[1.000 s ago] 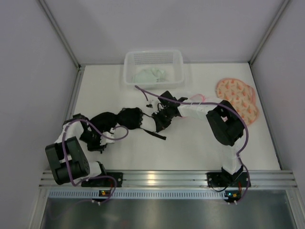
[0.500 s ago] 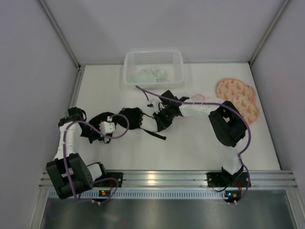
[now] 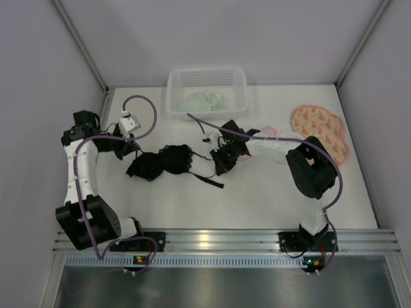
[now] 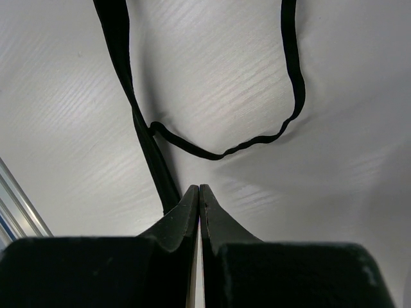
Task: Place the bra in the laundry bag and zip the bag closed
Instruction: Adjust the bra at the center of the board.
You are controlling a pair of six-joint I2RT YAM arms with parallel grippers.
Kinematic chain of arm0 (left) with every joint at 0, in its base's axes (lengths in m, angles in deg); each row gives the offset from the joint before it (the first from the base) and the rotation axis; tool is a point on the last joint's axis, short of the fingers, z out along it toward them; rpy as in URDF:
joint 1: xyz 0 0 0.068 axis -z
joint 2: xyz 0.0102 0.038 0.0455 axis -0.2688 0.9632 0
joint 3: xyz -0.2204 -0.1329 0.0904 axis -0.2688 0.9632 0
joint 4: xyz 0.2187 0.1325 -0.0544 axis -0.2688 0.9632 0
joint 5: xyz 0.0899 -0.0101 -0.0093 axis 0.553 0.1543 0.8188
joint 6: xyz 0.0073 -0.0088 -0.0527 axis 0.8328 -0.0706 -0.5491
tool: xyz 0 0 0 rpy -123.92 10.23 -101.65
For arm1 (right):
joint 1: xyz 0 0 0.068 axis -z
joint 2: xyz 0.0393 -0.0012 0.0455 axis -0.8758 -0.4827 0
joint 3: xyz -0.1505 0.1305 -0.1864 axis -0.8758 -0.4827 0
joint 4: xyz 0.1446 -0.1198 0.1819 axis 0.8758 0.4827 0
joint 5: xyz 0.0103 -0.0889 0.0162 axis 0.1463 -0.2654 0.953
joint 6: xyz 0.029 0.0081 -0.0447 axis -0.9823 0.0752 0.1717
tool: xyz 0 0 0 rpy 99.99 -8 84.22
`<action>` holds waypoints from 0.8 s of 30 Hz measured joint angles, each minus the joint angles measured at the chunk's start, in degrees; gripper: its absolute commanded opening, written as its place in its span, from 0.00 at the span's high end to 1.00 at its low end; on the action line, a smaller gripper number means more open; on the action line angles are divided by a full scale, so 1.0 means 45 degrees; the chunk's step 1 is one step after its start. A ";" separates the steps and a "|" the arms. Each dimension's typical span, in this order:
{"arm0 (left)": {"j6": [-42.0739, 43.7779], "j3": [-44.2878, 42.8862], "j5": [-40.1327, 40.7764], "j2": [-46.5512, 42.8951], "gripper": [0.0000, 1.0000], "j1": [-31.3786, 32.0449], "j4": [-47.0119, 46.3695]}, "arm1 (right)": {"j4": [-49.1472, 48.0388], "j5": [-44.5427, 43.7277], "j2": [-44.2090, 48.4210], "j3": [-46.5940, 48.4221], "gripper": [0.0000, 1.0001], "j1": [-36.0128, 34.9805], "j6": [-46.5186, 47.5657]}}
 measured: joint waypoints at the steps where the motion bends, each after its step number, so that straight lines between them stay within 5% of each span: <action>1: -0.0597 -0.0427 -0.0180 0.0233 1.00 0.0000 -0.0053 | 0.0019 0.0000 0.0053 -0.0073 1.00 0.0005 0.0034; 8: -0.7242 -0.2890 -0.0636 0.1282 1.00 0.0024 -0.3750 | 0.0287 0.0000 0.0141 -0.0306 1.00 0.0010 0.0325; 15: -1.2395 -0.3541 0.2909 0.4352 1.00 0.0121 -0.8111 | 0.0495 0.0000 0.0204 -0.0306 1.00 0.0010 0.0627; 24: -1.6383 -0.4061 0.5702 0.8437 1.00 0.0155 -1.0195 | 0.0947 0.0000 0.0204 -0.0301 1.00 0.0010 0.0869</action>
